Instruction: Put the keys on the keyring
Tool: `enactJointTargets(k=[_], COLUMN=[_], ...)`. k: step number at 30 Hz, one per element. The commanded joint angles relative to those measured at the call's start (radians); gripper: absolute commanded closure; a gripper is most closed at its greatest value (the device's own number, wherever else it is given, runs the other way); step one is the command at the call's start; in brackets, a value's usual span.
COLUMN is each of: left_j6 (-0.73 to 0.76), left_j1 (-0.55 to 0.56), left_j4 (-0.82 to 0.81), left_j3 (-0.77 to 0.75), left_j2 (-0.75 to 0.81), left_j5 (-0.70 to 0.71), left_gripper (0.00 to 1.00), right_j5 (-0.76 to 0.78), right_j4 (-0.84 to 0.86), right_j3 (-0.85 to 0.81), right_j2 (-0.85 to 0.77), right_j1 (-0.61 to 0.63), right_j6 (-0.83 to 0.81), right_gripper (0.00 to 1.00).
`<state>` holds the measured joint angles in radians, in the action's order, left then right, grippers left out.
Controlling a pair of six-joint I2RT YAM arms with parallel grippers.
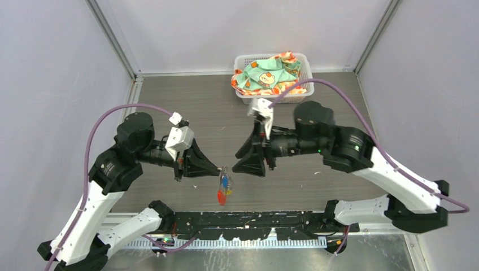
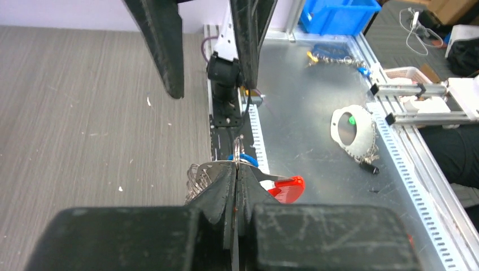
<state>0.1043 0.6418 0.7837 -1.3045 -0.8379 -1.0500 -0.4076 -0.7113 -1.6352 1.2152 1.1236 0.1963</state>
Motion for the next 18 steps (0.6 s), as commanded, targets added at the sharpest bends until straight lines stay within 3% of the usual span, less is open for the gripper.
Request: enactJointTargets(k=[1,8,14,18], left_j6=[-0.179,-0.268,-0.286,-0.289], left_j1=[0.004,0.005,0.004,0.004], left_j4=[-0.242,-0.308,-0.333,-0.338], left_j3=[0.000,0.002,-0.001,0.006], left_j2=[0.010,0.001,-0.003,0.003], left_j5=[-0.002,-0.031,-0.031,-0.028], left_gripper=[1.00,1.00,1.00,1.00], right_j5=[0.061,0.021,-0.029,-0.048], right_j4=[0.301,0.472,0.530,0.531], right_j3=[0.141,0.222,0.224,0.222], right_j2=[-0.122,-0.126,-0.101,-0.092], right_j1=[-0.001,-0.002,-0.001,-0.002], right_j6=[0.089,0.119,0.139,0.148], right_gripper=[0.47,0.49,0.59,0.75])
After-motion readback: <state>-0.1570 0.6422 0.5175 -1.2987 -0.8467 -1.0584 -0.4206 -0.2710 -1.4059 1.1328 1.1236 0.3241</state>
